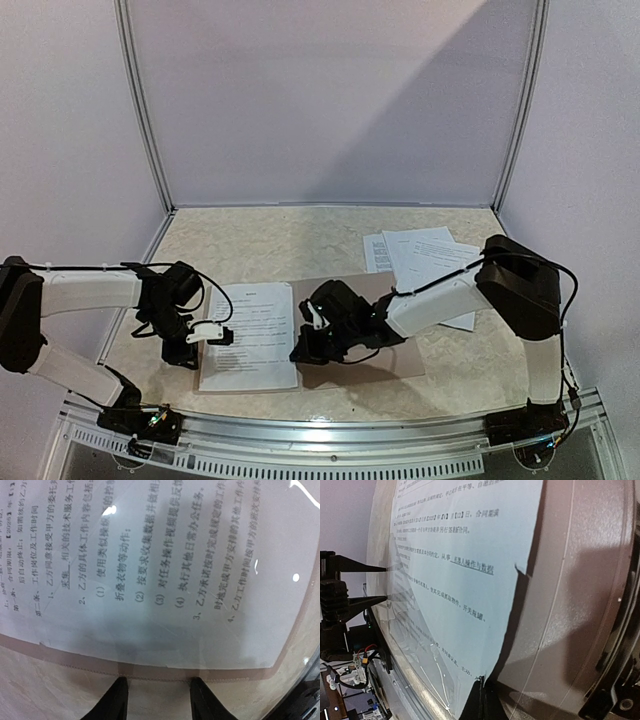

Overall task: Put the files into the folder
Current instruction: Insert the folder to form pockets on the folder, then pick up the file from the center of the board, then pass from the right arm to the left

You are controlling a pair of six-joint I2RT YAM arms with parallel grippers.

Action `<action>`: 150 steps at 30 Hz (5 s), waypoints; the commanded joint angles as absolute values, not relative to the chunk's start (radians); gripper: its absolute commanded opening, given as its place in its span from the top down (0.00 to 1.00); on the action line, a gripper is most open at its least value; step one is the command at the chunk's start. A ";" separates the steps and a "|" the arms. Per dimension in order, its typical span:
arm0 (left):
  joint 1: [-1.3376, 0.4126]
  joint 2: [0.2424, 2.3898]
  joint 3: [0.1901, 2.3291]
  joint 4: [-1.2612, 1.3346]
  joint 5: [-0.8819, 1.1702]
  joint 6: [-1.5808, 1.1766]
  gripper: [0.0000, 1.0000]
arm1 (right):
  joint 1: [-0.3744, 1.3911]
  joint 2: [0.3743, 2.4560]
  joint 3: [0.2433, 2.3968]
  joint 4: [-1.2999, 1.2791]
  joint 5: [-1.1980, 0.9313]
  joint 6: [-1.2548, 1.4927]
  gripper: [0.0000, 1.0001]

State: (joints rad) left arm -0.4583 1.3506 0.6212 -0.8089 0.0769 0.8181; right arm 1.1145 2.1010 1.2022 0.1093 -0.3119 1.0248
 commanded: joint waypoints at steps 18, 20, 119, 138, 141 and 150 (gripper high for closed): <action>-0.477 1.344 0.595 -0.806 0.111 0.819 0.56 | 1.122 2.146 1.275 0.017 -0.348 0.983 0.92; -0.477 1.347 0.596 -0.807 0.115 0.824 0.55 | 1.122 2.124 1.286 -0.029 -0.333 0.965 0.85; -0.377 1.230 1.215 -1.176 0.406 0.635 0.00 | 0.677 1.530 1.687 -1.055 -0.327 0.188 1.00; -0.271 1.151 1.237 -1.252 0.826 0.809 0.00 | 1.248 1.708 1.922 -1.080 -0.147 -0.296 1.00; -0.283 1.177 1.205 -1.265 0.850 0.825 0.00 | 1.248 1.686 1.887 -1.064 -0.114 -0.322 1.00; -0.289 1.166 1.158 -1.062 0.739 0.720 0.00 | 1.248 1.657 1.840 -1.046 -0.032 -0.356 1.00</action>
